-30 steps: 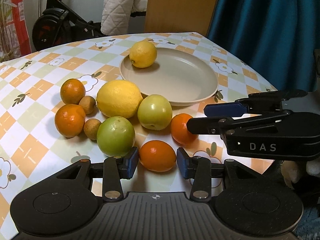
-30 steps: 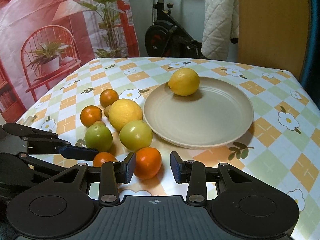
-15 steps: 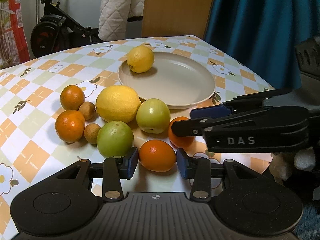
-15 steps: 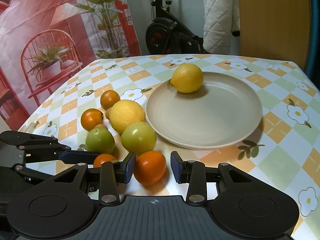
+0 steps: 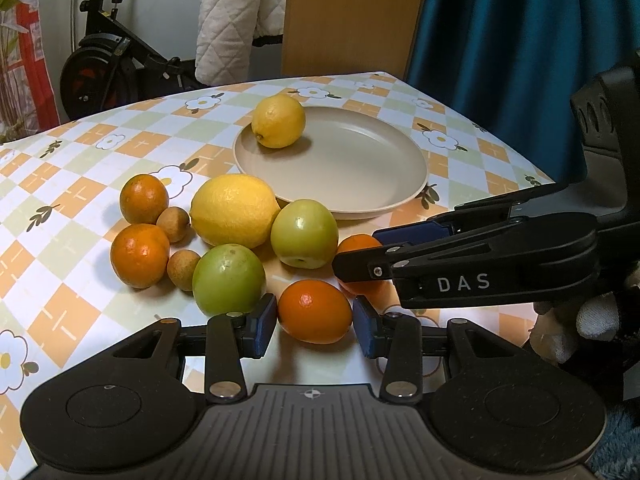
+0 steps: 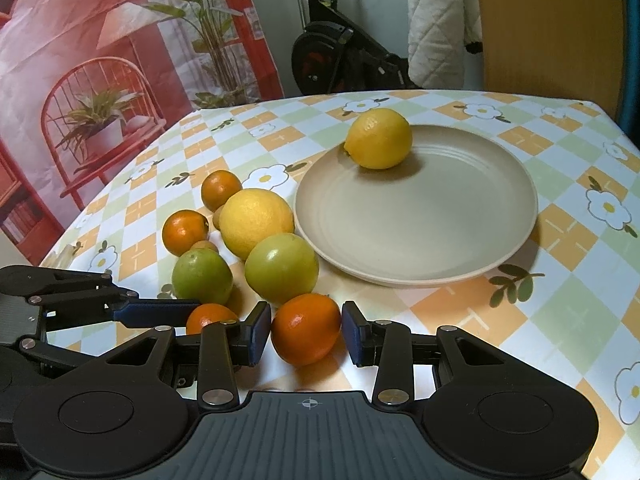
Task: Organize fruits
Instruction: 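Grasp an orange with the left tool while the right tool grasps another orange, then carry the orange in the left tool to the plate while the right tool carries its orange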
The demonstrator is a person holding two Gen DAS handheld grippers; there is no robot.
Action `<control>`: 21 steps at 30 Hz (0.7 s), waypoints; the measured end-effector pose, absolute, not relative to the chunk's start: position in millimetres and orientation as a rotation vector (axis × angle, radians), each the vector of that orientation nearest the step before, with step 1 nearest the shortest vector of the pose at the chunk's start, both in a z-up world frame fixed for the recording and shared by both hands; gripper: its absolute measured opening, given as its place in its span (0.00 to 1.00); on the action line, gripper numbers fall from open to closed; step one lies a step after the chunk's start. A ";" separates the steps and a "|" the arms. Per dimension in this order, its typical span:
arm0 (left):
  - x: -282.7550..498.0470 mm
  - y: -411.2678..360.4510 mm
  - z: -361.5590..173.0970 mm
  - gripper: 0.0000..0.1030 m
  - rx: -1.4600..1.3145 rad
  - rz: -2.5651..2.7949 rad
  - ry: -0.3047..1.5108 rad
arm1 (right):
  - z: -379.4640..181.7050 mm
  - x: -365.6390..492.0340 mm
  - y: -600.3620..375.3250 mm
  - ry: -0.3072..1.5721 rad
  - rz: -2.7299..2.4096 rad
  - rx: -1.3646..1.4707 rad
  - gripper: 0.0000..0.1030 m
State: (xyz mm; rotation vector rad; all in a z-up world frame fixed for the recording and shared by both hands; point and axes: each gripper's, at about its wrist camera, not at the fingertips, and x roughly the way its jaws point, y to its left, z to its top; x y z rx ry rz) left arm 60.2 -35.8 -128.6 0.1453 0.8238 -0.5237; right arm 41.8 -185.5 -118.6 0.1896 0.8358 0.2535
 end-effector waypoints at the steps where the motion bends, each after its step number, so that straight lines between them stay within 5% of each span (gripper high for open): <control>1: 60.2 -35.8 -128.6 0.43 0.145 -0.523 0.823 | -119.0 42.0 -185.8 0.838 0.254 0.190 0.35; 21: 60.2 -34.5 -111.3 0.43 0.138 -0.544 0.749 | -97.5 40.0 -199.2 0.739 0.196 0.157 0.35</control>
